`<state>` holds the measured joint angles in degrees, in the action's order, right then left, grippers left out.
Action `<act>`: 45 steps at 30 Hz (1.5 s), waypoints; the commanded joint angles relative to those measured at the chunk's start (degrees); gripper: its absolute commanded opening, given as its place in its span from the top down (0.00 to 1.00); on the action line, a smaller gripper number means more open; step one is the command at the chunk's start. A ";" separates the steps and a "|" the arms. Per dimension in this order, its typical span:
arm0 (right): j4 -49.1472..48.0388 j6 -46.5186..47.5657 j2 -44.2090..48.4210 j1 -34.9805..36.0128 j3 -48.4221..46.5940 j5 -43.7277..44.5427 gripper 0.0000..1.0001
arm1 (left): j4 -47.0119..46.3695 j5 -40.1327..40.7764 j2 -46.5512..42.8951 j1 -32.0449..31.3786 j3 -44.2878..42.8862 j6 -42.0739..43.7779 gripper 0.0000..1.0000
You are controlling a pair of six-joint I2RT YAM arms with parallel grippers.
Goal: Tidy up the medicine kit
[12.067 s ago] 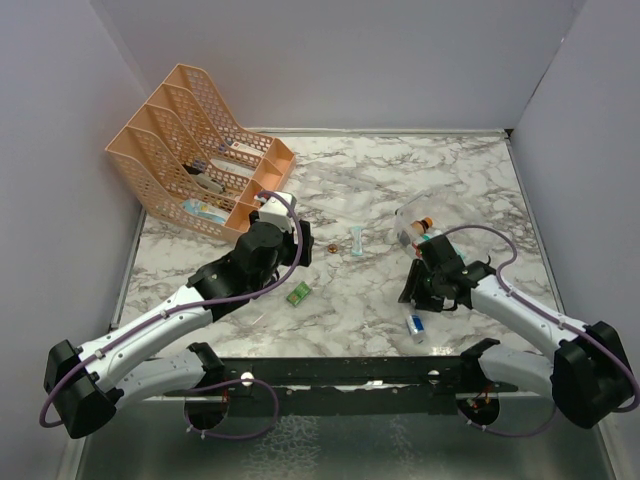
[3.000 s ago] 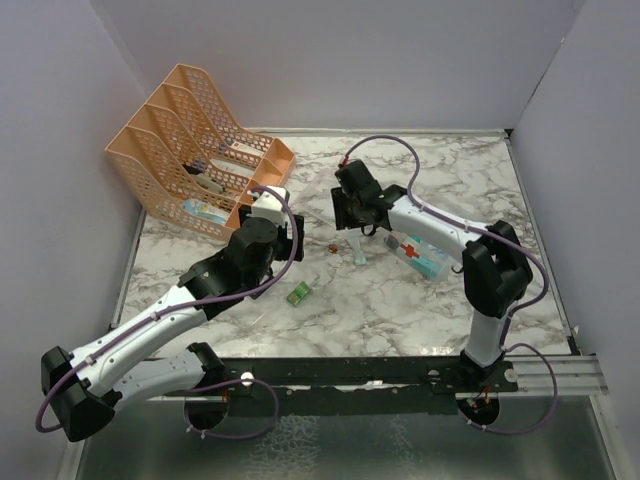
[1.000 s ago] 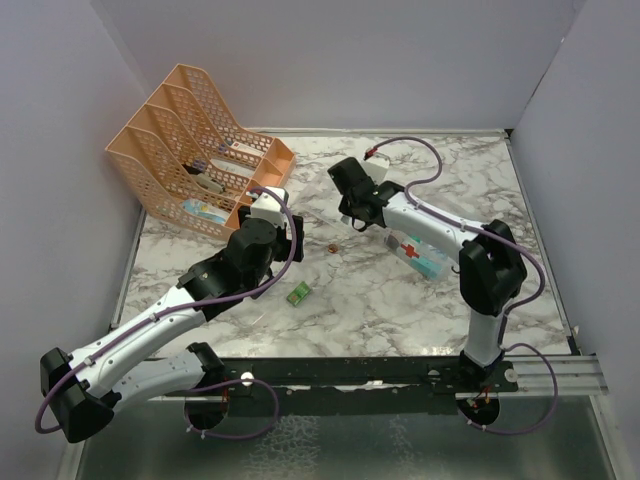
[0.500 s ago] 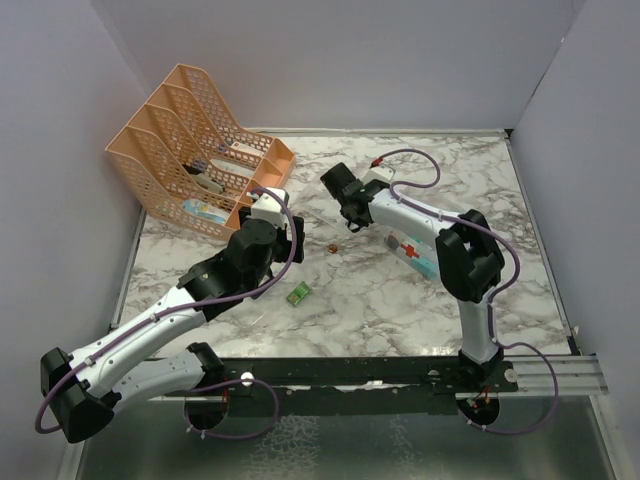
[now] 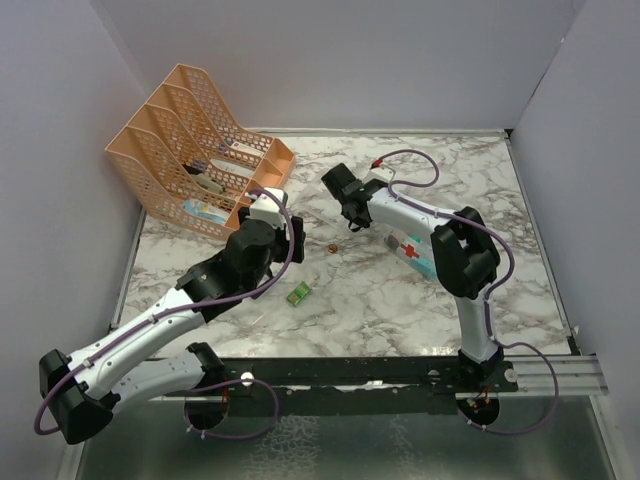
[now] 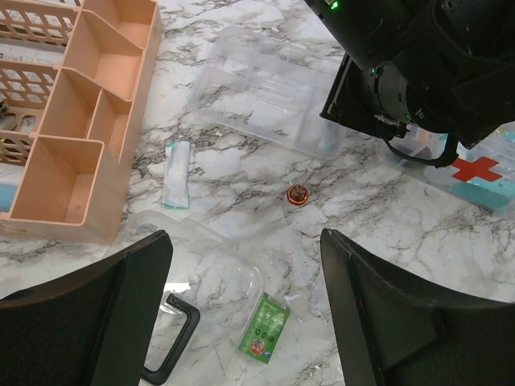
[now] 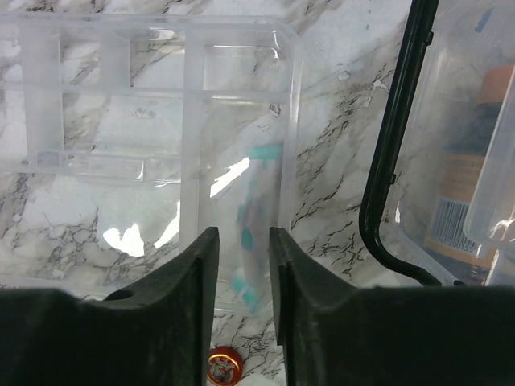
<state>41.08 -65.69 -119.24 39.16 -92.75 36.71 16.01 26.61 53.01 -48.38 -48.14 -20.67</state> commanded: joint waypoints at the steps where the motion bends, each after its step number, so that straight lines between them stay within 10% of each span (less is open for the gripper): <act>1: -0.06 0.80 0.32 -0.07 -2.45 -0.35 0.65 | -1.76 -0.62 -1.75 0.25 0.48 -0.26 0.22; 22: -7.98 25.49 26.17 0.04 19.00 -26.92 0.65 | 1.87 -4.69 10.40 2.11 -4.13 -7.75 0.24; 45: -11.98 25.46 43.92 0.04 35.29 -36.75 0.70 | 2.21 -8.19 52.57 19.48 -24.46 0.34 0.62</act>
<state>32.34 -39.66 -77.82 39.13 -59.29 2.61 19.14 19.64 102.35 -29.71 -69.56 -23.05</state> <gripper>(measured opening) 0.305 0.406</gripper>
